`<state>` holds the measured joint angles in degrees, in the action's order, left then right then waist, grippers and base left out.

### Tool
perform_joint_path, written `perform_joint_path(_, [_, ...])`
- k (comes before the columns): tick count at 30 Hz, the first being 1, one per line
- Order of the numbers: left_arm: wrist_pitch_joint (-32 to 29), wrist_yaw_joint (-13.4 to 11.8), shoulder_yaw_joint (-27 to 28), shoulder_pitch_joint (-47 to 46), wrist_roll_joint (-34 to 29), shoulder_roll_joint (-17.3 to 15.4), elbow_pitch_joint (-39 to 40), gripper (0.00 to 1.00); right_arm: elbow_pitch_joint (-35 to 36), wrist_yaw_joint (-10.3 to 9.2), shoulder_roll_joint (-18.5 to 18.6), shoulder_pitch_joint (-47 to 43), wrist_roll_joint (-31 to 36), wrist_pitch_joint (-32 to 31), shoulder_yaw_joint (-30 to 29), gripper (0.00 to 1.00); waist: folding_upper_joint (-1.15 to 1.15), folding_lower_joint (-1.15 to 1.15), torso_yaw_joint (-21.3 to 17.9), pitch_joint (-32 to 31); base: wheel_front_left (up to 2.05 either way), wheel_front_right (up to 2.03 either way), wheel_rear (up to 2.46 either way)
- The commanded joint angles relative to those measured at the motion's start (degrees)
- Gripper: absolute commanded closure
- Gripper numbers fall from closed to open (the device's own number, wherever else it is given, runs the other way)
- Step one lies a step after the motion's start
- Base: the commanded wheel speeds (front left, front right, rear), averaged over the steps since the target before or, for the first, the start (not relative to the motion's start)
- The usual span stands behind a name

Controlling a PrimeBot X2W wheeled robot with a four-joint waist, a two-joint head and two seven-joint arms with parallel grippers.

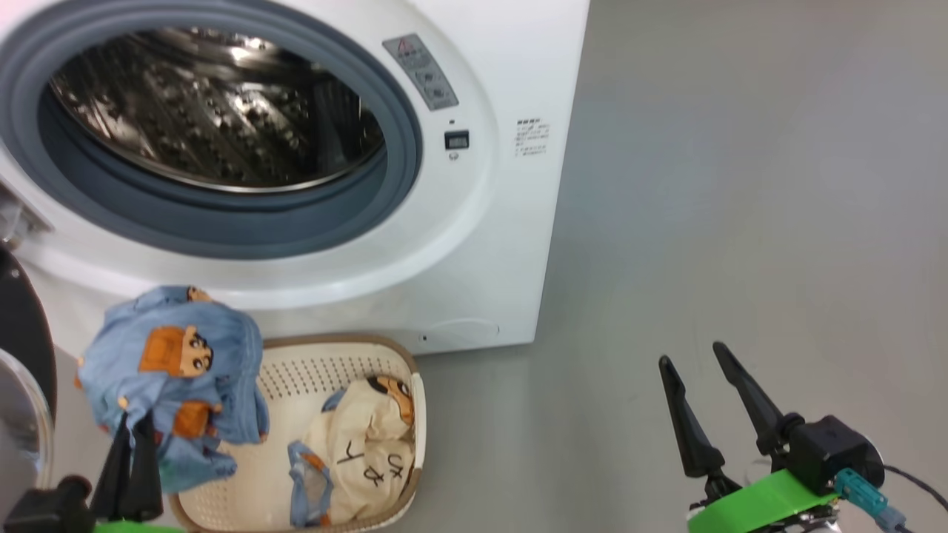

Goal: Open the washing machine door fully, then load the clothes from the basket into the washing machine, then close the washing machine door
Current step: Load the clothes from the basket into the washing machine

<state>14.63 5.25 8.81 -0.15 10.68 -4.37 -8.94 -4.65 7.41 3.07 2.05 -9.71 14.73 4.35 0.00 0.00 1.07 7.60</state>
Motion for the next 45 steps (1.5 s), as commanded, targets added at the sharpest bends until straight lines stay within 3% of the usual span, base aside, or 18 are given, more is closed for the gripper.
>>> perform_joint_path(1, [0.4,-0.5,2.1,0.0,-0.9,-0.7,2.0,1.0,1.2,0.08,-0.2,-0.3,0.1,0.3,1.2,0.0,0.0,0.0,-0.6,-2.1,0.0,0.0,0.0])
perform_joint_path(22, [0.4,-2.4,1.3,6.0,0.0,0.4,5.4,1.0,1.1,0.08,-0.2,-2.9,0.1,0.3,1.1,0.0,0.0,0.0,-1.5,-5.7,0.0,0.0,0.0])
perform_joint_path(35, [0.4,-2.2,0.7,4.6,0.5,0.2,5.6,1.0,1.6,0.08,-0.2,-2.4,-0.1,0.3,1.0,0.0,0.0,0.0,-1.2,-3.5,0.0,0.0,0.0])
perform_joint_path(45, [0.4,-1.3,0.4,0.0,1.1,-0.6,4.1,1.0,2.4,0.08,-0.2,-1.1,-0.1,0.3,0.8,0.0,0.0,0.0,-0.7,1.5,0.0,0.0,0.0])
